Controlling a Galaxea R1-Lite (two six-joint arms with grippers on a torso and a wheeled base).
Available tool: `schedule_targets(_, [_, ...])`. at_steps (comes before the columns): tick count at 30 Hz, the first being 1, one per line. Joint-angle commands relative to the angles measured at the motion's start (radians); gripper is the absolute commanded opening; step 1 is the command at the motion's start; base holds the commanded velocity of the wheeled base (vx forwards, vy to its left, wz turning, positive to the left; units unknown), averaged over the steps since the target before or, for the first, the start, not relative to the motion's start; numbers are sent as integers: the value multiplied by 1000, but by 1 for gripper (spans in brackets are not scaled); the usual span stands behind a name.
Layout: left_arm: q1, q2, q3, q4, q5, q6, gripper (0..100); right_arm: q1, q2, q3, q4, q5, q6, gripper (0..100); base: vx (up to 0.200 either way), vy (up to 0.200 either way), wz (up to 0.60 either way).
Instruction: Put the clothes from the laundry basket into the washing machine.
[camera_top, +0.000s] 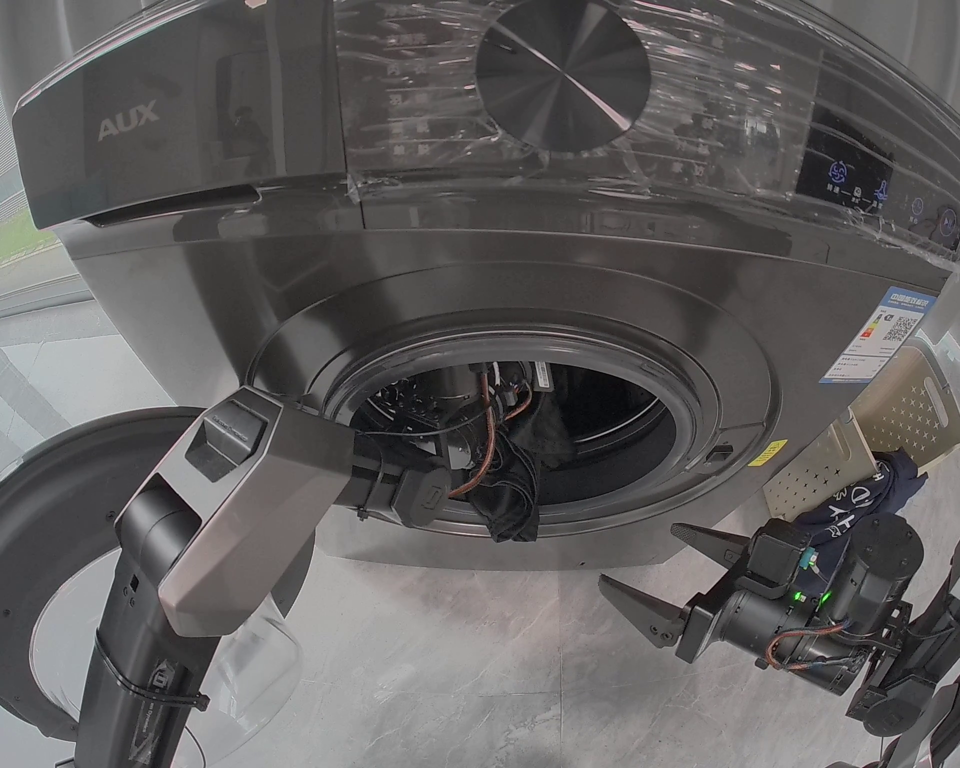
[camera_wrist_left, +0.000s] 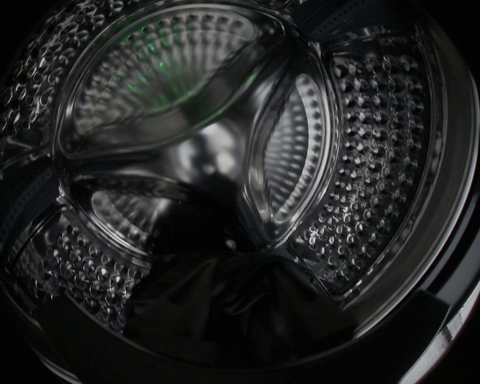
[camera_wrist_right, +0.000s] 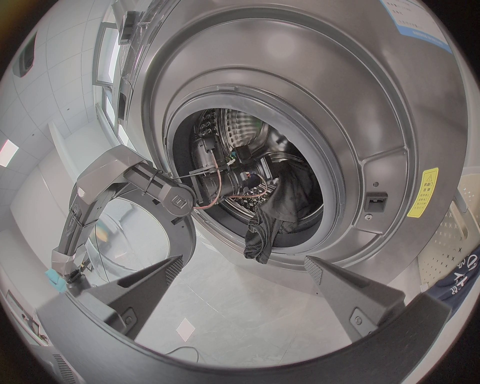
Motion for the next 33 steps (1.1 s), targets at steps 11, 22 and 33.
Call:
schedule_targets(11, [-15, -31, 238, 11, -42, 1, 100, 0, 5, 0, -1, 0, 1, 100, 0, 0, 0])
schedule_targets(22, [-12, 64, 137, 18, -33, -3, 0, 0, 7, 0, -1, 0, 1, 100, 0, 0, 0])
schedule_targets(33, [25, 155, -224, 47, 79, -8, 0, 0, 5, 0, -1, 0, 1, 100, 0, 0, 0])
